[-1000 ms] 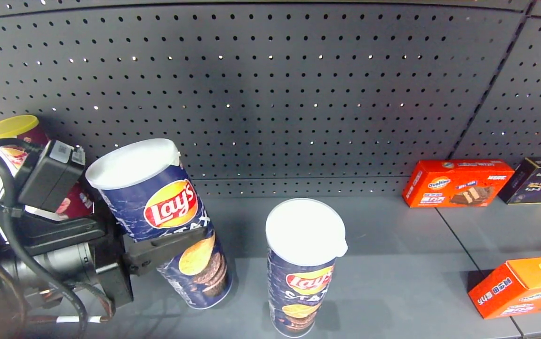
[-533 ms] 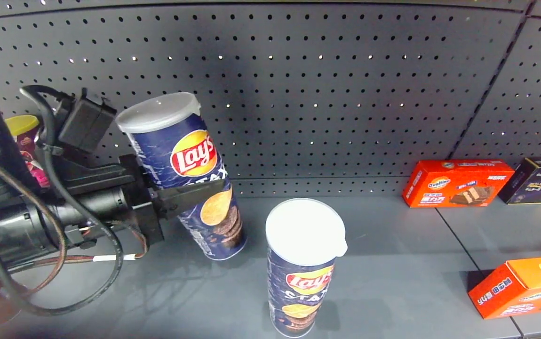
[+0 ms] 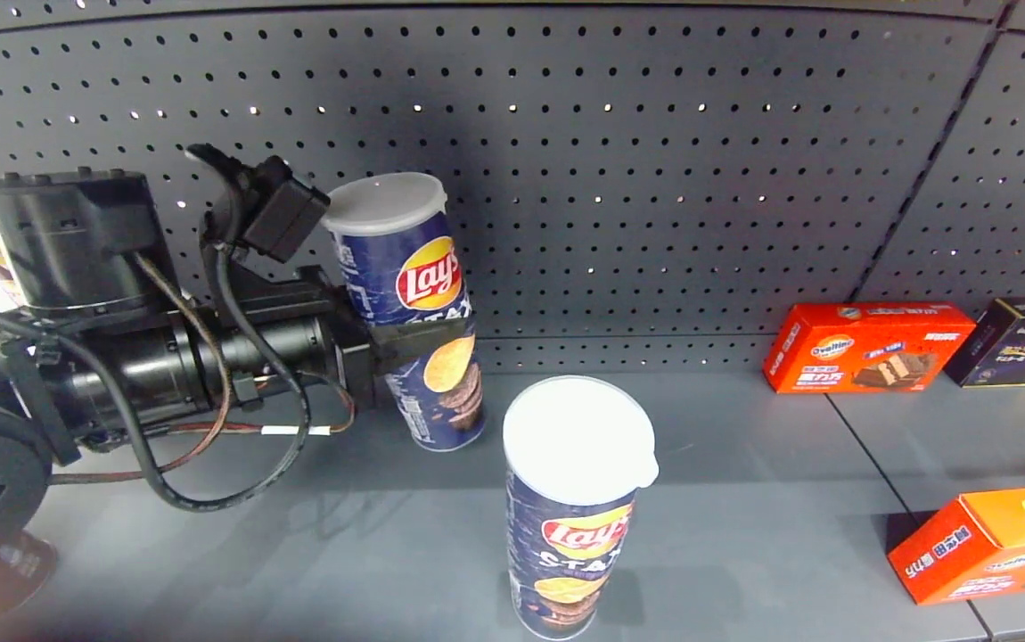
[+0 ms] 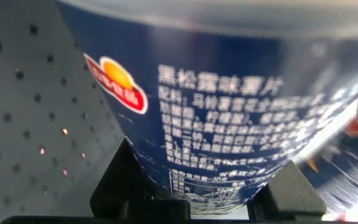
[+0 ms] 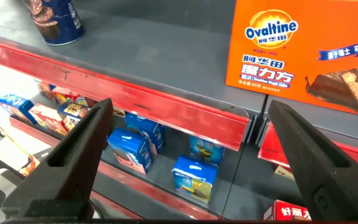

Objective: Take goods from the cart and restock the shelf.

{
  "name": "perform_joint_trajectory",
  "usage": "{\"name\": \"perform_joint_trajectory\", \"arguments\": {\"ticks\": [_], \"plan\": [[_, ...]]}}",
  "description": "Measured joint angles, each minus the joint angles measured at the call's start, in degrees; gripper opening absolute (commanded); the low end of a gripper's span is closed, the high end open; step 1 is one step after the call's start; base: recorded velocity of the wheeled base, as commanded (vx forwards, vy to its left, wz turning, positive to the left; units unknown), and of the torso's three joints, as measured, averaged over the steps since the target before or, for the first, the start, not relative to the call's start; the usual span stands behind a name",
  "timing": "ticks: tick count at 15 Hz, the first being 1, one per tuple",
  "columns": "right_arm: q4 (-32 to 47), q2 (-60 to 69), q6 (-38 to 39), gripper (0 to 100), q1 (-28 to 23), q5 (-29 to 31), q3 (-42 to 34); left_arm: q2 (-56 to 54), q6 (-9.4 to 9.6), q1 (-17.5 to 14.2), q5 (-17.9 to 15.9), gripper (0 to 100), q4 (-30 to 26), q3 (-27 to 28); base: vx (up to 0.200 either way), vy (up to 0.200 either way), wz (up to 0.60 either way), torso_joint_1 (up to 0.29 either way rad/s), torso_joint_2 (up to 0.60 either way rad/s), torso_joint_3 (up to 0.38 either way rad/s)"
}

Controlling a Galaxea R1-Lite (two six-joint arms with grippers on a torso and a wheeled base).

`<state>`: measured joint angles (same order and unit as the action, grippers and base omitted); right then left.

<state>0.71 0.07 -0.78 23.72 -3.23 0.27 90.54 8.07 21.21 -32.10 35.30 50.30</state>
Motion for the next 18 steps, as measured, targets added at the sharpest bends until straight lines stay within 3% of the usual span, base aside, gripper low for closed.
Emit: {"name": "perform_joint_trajectory", "arguments": {"ticks": [3, 11, 15, 18], "plan": [[0.0, 0.02, 0.0, 100, -0.02, 0.0, 0.0, 4.39, 0.99, 0.3, 0.2, 0, -0.16, 4.74, 0.0, 0.0, 0.0, 0.0, 0.0, 0.0], [-0.02, 0.0, 0.02, 100, 0.0, 0.0, 0.0, 11.39, 1.58, 3.54, 0.09, 0, 0.41, 9.12, 0.0, 0.0, 0.0, 0.0, 0.0, 0.0], [0.0, 0.0, 0.02, 100, 0.0, 0.0, 0.0, 14.23, 5.96, 4.01, -0.04, 0, 0.5, 10.51, 0.0, 0.0, 0.0, 0.0, 0.0, 0.0], [0.0, 0.0, 0.02, 100, -0.02, 0.0, 0.0, 15.86, 6.35, 4.69, -0.06, 0, 0.55, 11.56, 0.0, 0.0, 0.0, 0.0, 0.0, 0.0]]}}
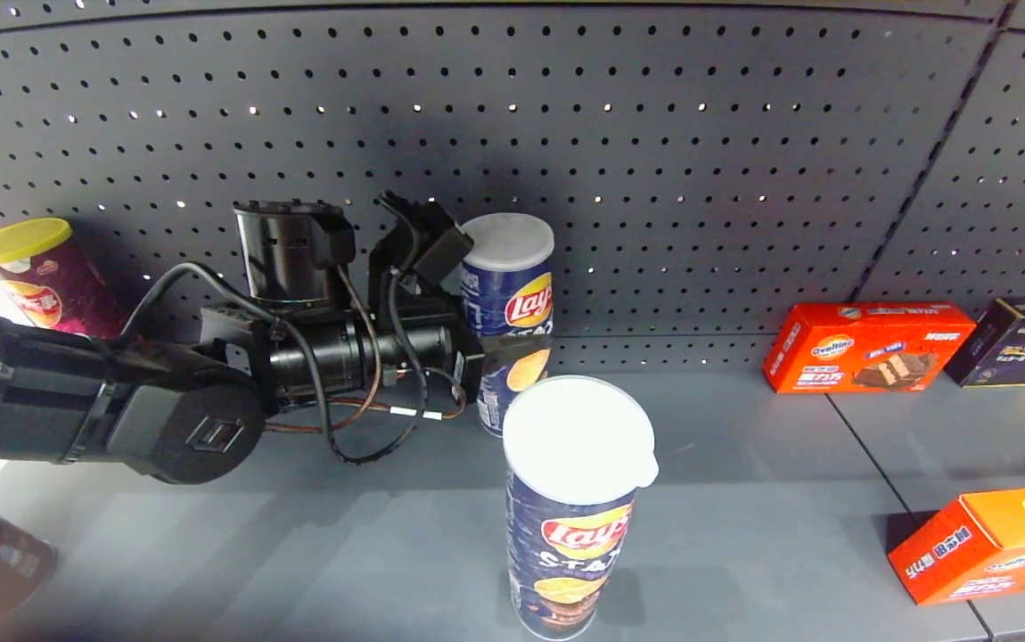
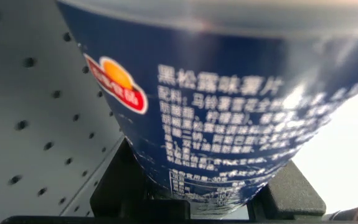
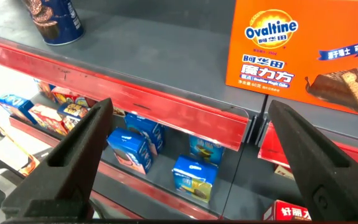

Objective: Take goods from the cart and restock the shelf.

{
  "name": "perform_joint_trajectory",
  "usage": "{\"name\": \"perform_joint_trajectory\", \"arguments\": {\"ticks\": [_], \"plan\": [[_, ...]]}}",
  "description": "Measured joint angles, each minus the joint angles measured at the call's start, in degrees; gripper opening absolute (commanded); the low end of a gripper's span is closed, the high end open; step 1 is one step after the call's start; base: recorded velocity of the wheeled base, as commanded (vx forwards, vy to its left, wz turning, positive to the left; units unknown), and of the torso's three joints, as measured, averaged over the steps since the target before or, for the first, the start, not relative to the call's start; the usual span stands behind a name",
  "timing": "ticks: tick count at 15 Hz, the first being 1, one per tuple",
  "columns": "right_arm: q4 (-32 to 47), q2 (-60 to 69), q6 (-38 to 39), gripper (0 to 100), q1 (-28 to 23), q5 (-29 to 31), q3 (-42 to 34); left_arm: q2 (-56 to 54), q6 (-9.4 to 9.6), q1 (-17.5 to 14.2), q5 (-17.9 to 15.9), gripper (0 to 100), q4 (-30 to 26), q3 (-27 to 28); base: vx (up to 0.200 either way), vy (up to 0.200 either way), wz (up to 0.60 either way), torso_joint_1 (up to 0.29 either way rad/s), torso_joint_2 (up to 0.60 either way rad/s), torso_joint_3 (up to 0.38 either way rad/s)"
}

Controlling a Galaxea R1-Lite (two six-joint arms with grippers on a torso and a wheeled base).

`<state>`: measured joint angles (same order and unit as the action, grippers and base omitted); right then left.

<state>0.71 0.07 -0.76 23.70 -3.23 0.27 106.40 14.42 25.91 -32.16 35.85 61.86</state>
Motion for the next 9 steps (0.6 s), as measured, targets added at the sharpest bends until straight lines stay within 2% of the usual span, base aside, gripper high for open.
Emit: {"name": "perform_joint_trajectory", "arguments": {"ticks": [7, 8, 9], "plan": [[-0.02, 0.0, 0.0, 100, 0.0, 0.01, 0.0, 3.11, 0.16, 1.73, 0.15, 0, 2.16, 1.15, 0.0, 0.0, 0.0, 0.0, 0.0, 0.0], [0.0, 0.0, -0.02, 100, 0.0, 0.01, 0.0, 3.41, 0.24, 1.77, 0.2, 100, 2.13, 1.07, 0.0, 0.0, 0.0, 0.0, 0.0, 0.0], [-0.02, 0.0, -0.02, 100, 0.0, 0.01, 0.0, 3.63, 0.41, 1.77, 0.24, 100, 2.19, 0.99, 0.0, 0.0, 0.0, 0.0, 0.0, 0.0]]}}
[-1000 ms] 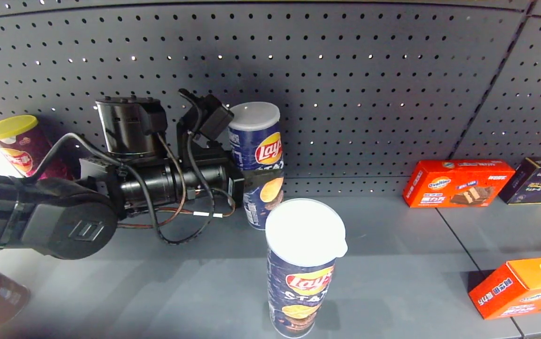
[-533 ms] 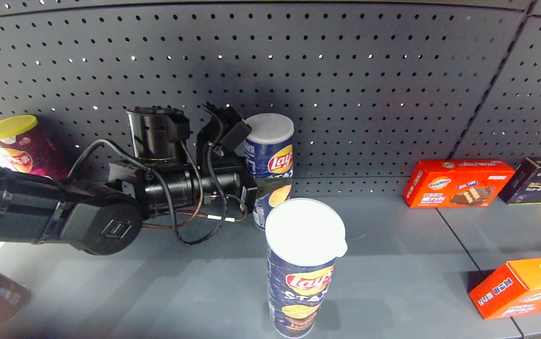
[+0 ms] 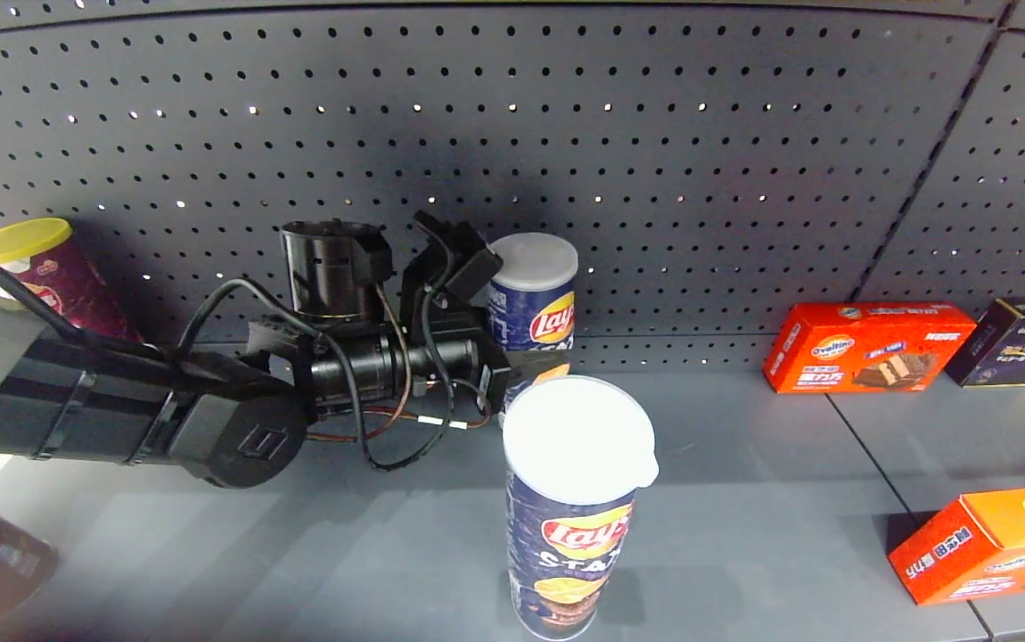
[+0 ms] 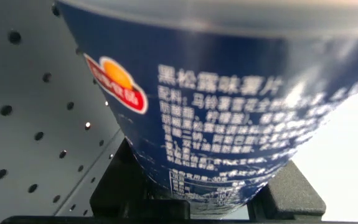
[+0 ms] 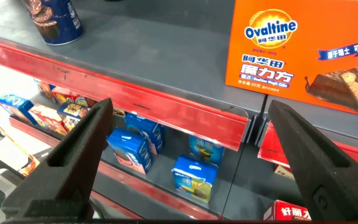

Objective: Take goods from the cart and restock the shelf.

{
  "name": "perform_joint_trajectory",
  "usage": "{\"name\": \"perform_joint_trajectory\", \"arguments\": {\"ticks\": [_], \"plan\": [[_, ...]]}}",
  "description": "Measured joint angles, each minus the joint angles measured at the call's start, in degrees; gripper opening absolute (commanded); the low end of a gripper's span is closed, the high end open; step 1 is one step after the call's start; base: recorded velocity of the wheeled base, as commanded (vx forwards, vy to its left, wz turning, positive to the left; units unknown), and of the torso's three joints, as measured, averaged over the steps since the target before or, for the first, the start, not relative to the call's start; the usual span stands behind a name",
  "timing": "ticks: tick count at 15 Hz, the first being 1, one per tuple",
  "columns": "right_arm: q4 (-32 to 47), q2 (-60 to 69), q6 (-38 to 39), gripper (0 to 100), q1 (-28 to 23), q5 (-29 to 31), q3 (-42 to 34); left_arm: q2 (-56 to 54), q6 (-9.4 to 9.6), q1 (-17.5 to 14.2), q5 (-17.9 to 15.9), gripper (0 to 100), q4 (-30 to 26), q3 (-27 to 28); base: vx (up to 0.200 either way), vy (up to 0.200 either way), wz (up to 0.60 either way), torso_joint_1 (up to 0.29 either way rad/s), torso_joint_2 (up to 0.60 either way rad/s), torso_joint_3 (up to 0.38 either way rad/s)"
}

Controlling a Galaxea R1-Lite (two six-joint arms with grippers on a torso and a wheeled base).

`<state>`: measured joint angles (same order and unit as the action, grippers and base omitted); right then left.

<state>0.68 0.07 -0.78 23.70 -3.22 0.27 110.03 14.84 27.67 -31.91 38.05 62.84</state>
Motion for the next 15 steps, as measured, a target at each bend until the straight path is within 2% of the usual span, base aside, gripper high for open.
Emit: {"name": "perform_joint_trajectory", "arguments": {"ticks": [5, 9, 12, 15], "plan": [[0.02, 0.0, 0.0, 100, 0.0, -0.01, 0.0, 0.13, 0.62, 0.0, 1.34, 100, 1.48, -1.49, 0.0, 0.0, 0.0, 0.0, 0.0, 0.0], [0.02, 0.0, 0.02, 100, 0.02, -0.01, 0.0, -2.78, 0.46, -0.33, 3.05, 100, 6.75, -8.61, 0.0, 0.0, 0.0, 0.0, 0.0, 0.0], [0.0, 0.0, 0.0, 100, 0.0, 0.0, 0.0, -6.39, 0.13, -1.49, 8.02, 100, 10.03, -15.27, 0.0, 0.0, 0.0, 0.0, 0.0, 0.0], [0.02, 0.0, 0.0, 100, 0.0, -0.01, 0.0, -8.05, 0.02, -1.66, 12.95, 100, 10.05, -16.87, 0.0, 0.0, 0.0, 0.0, 0.0, 0.0]]}}
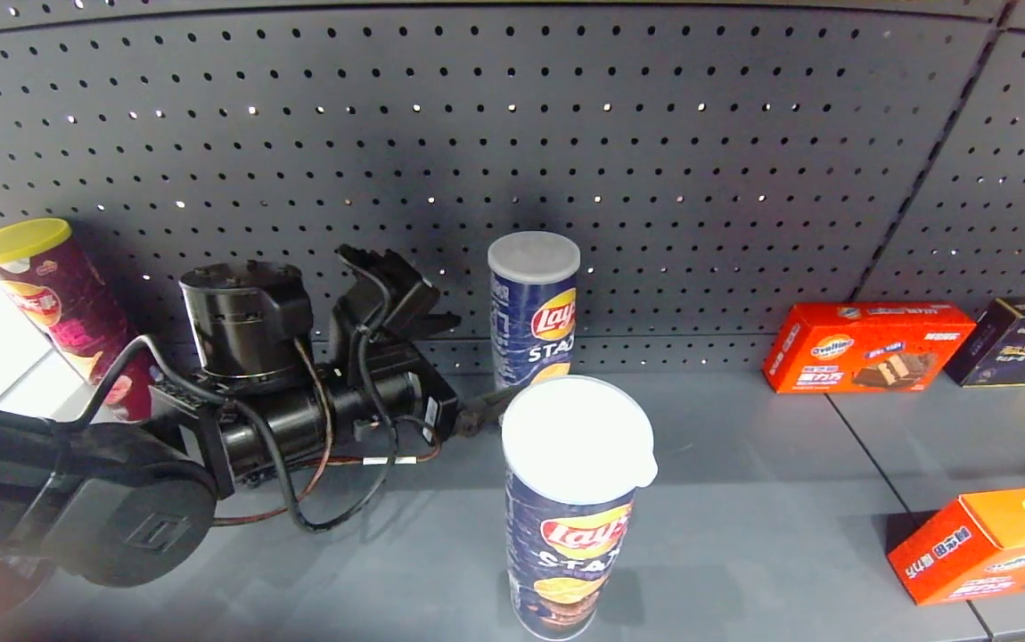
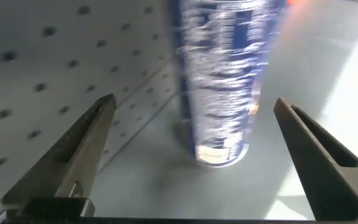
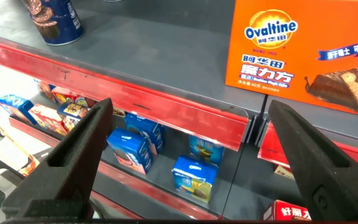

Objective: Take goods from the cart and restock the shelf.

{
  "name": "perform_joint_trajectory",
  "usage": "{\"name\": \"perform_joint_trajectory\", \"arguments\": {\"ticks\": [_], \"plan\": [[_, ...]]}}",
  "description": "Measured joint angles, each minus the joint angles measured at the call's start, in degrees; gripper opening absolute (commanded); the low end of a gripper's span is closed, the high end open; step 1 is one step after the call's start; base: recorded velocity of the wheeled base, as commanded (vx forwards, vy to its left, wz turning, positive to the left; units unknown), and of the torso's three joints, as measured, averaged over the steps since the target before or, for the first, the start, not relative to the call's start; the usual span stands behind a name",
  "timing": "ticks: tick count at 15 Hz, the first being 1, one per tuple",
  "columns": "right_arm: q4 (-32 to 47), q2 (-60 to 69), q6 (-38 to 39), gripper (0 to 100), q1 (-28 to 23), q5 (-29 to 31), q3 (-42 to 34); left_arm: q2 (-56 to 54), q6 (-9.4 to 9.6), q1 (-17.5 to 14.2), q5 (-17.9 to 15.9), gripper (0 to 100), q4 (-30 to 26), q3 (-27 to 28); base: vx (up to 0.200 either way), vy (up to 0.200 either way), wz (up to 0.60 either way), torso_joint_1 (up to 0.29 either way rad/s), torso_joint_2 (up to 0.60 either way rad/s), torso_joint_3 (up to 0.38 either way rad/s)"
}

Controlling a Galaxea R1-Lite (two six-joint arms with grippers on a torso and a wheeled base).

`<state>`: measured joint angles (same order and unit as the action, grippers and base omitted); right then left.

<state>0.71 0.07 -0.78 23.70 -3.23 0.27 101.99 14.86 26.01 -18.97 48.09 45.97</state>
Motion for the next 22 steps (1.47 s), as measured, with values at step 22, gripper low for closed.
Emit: {"name": "perform_joint_trajectory", "arguments": {"ticks": [22], "plan": [[0.0, 0.0, 0.0, 100, -0.02, 0.01, 0.0, 1.68, -0.66, -2.78, 7.27, 100, -0.22, 2.78, 0.0, 0.0, 0.0, 0.0, 0.0, 0.0]]}}
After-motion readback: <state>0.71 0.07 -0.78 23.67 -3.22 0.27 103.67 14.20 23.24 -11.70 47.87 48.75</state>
